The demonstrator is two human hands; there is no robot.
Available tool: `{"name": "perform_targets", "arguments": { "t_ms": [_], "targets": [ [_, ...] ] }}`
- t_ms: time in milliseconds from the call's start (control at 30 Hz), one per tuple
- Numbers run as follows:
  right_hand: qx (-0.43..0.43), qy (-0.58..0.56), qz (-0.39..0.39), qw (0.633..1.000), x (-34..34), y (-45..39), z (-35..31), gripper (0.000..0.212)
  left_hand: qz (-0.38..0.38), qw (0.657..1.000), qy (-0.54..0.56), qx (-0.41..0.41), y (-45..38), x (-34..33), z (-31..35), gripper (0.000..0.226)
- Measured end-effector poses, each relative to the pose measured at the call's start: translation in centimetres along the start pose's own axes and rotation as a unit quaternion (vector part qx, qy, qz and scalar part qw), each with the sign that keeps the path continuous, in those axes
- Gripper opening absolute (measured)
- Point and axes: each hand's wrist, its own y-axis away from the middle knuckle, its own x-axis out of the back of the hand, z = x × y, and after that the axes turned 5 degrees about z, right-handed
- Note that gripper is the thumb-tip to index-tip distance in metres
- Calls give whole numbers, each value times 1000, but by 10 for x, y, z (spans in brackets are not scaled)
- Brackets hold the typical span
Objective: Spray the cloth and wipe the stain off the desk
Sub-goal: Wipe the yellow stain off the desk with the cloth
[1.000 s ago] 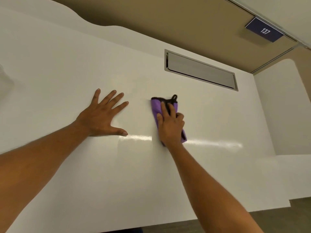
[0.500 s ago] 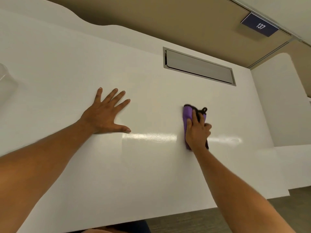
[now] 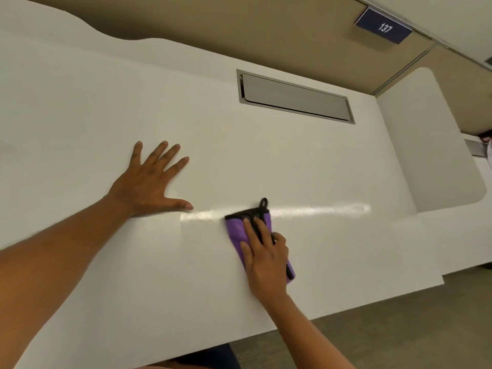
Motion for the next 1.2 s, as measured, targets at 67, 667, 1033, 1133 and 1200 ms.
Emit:
{"name": "perform_targets", "arguments": {
  "t_ms": [67, 667, 1033, 1133, 1200],
  "targets": [
    [-57, 8, 14, 998, 9, 10, 54, 51, -1, 1000, 0, 2, 0, -1, 0, 124],
    [-71, 7, 29, 997, 5, -272, 3, 53, -3, 1000, 13, 8, -1, -1, 1, 123],
    [-8, -19, -2, 1000, -5, -63, -77, 56, 3, 1000, 7, -6, -2, 2, -4, 113],
    [-15, -25, -12, 999, -7, -41, -78, 56, 6, 1000, 8, -6, -2, 0, -4, 114],
    [-14, -27, 1, 1000, -5, -73, -83, 54, 6, 1000, 15, -6, -1, -1, -4, 112]
  ]
}}
